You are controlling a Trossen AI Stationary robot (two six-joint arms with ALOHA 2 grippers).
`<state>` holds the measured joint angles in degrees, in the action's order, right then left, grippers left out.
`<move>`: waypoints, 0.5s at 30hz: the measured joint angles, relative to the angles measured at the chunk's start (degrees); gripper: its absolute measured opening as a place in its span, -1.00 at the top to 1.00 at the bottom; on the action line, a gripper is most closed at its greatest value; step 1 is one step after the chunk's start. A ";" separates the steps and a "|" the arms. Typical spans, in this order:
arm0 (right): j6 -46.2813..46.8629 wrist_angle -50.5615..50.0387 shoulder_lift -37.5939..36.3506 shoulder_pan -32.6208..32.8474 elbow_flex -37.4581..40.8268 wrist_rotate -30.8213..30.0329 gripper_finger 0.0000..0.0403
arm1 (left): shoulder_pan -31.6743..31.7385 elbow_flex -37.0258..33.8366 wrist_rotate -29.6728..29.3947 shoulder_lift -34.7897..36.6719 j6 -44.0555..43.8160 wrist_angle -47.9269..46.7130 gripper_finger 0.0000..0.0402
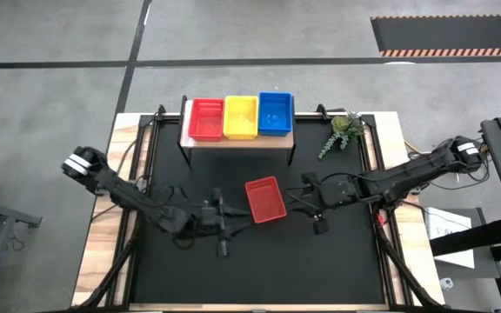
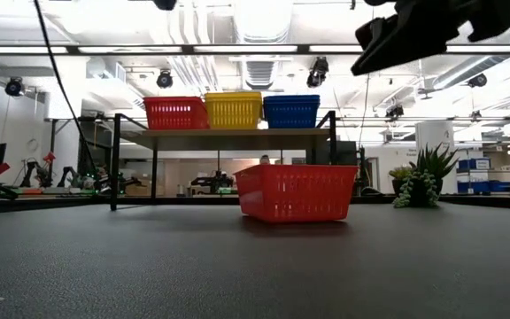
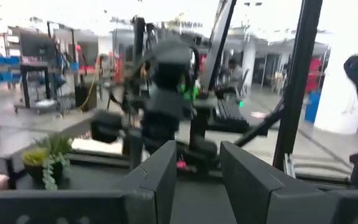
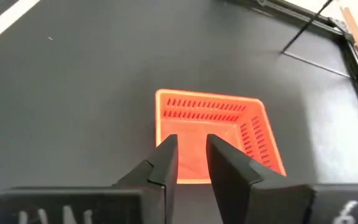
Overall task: Stack baskets on shelf by color
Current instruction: Stack the red bin on top of the red bin on the shelf
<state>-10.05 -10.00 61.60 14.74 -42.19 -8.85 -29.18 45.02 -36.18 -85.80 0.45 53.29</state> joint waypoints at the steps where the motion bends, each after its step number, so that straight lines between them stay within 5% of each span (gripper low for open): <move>1: -0.07 -0.15 -0.50 0.00 0.00 0.51 0.63 | 0.28 1.67 -0.01 -1.36 -1.13 -1.81 0.46; 9: 1.99 -3.33 -5.40 3.44 1.26 3.74 0.74 | 2.49 16.35 0.19 -9.82 -19.95 -35.04 0.46; 15: 3.00 -1.55 -7.52 9.51 3.21 -2.59 0.74 | 3.64 25.78 4.77 -15.76 -25.48 -54.24 0.46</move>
<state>-7.04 -11.55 54.08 24.25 -38.98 -11.44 -25.53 70.80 -31.41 -101.56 -25.03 -0.95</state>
